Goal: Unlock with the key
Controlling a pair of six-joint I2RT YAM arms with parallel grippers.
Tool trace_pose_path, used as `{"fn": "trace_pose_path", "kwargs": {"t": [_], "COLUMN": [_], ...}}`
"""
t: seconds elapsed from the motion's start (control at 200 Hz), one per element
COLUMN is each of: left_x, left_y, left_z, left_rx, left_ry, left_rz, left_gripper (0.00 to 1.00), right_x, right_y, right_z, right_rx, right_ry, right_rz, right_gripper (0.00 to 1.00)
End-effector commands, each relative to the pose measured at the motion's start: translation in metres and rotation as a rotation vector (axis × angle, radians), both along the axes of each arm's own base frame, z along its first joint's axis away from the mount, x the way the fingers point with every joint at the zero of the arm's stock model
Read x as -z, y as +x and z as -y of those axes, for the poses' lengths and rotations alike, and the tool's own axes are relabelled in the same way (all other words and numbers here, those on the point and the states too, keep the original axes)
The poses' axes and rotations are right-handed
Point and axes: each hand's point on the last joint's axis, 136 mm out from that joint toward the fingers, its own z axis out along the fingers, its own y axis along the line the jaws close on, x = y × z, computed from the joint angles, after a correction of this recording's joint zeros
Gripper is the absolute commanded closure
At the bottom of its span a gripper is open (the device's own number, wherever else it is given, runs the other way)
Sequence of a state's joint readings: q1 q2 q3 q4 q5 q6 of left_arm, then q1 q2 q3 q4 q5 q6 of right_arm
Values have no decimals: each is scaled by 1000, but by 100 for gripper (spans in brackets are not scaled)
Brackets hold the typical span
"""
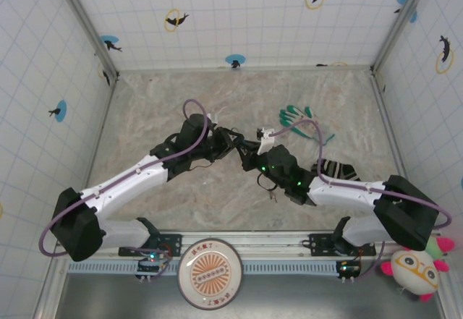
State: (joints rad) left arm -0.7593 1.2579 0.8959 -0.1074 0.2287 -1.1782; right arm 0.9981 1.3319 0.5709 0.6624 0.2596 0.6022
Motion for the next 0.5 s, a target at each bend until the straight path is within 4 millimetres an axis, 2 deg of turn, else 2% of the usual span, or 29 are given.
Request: {"fn": "trace_pose_path", "kwargs": {"t": [0.0,0.145,0.24,0.49], "left_x": [-16,-23,-31,-52], "left_y": [1,4,5,7], "left_z": [-1,-8,-15,-40], "left_rx": [0,-5,-3,44], "left_ry": [-22,1,18,115], "left_rz": [53,93,127,245], "left_gripper": [62,41,37,36], "right_x": [-27,-25,-27,-29], "right_y": [4,0,-4,-11], "right_z": [0,5,9,28], "right_rx": [2,-31,-76,-196], "right_ry": [61,62,55,33], "right_rz": [41,32,32,5], "right_gripper": [99,100,100,100]}}
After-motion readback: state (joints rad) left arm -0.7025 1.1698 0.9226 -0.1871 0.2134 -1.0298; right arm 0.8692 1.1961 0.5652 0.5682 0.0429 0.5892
